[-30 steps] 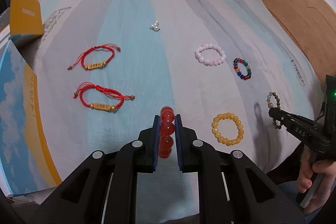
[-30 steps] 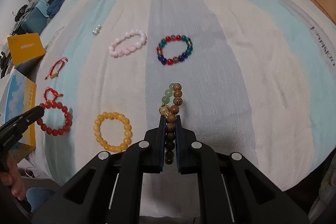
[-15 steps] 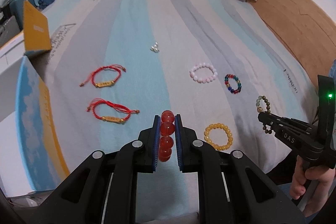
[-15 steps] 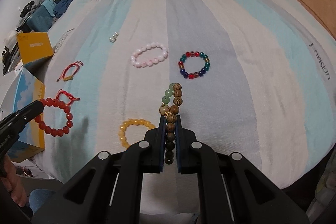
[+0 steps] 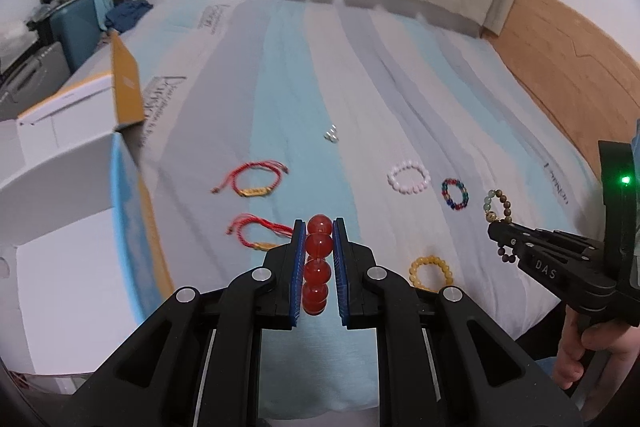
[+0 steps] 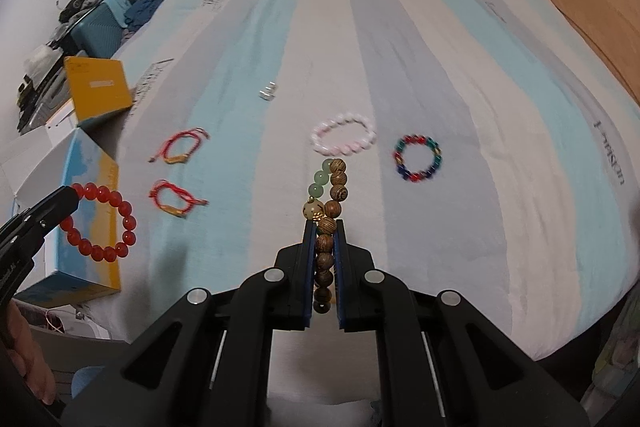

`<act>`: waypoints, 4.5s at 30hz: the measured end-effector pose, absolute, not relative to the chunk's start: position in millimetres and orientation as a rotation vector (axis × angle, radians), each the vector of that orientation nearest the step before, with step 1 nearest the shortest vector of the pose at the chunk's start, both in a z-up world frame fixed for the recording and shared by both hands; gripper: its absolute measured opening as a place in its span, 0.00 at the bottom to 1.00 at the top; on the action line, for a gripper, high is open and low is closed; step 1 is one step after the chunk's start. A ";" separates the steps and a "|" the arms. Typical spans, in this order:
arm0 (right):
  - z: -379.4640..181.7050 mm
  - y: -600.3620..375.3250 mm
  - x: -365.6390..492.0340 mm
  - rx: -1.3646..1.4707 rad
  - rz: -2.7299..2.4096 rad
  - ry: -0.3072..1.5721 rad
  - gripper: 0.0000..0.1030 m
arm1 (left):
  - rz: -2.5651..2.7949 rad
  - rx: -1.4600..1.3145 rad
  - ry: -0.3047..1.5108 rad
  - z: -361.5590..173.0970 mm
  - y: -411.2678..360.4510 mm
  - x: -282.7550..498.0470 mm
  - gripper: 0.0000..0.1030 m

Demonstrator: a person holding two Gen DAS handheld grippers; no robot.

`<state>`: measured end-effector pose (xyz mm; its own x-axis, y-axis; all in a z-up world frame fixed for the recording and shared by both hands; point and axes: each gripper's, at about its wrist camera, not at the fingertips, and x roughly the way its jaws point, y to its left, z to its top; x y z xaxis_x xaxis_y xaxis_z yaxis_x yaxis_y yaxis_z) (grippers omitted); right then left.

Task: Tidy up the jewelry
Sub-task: 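Carry both held bracelets over the open white cardboard box, then open both tools to drop the bracelets into the box, then move both tools back over the remaining bracelets on the bed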

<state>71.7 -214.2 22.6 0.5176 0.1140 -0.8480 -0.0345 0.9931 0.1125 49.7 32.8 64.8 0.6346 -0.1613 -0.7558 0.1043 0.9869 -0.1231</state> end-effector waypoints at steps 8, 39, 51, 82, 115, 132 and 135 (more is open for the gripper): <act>41.1 -167.7 73.6 0.038 0.140 1.007 0.07 | -0.109 -0.097 0.813 90.0 71.8 32.1 0.12; 62.4 59.0 68.3 -0.176 0.417 0.985 0.07 | 0.283 -0.191 0.802 97.5 251.8 -15.7 0.12; 32.8 137.2 62.5 -0.224 0.521 1.043 0.07 | 0.396 -0.209 0.891 69.3 315.5 -29.1 0.12; -20.7 198.2 57.4 -0.299 0.522 1.161 0.10 | 0.497 -0.262 1.016 22.2 368.0 -24.4 0.15; 50.0 121.6 60.1 -0.207 0.448 0.987 0.93 | 0.462 -0.171 0.900 68.0 314.0 -13.3 0.94; 62.8 36.7 63.3 -0.168 0.344 0.968 0.93 | 0.319 -0.110 0.881 80.1 245.2 13.1 0.94; 64.1 18.6 65.4 -0.148 0.322 0.969 0.93 | 0.291 -0.097 0.882 80.9 233.2 15.4 0.94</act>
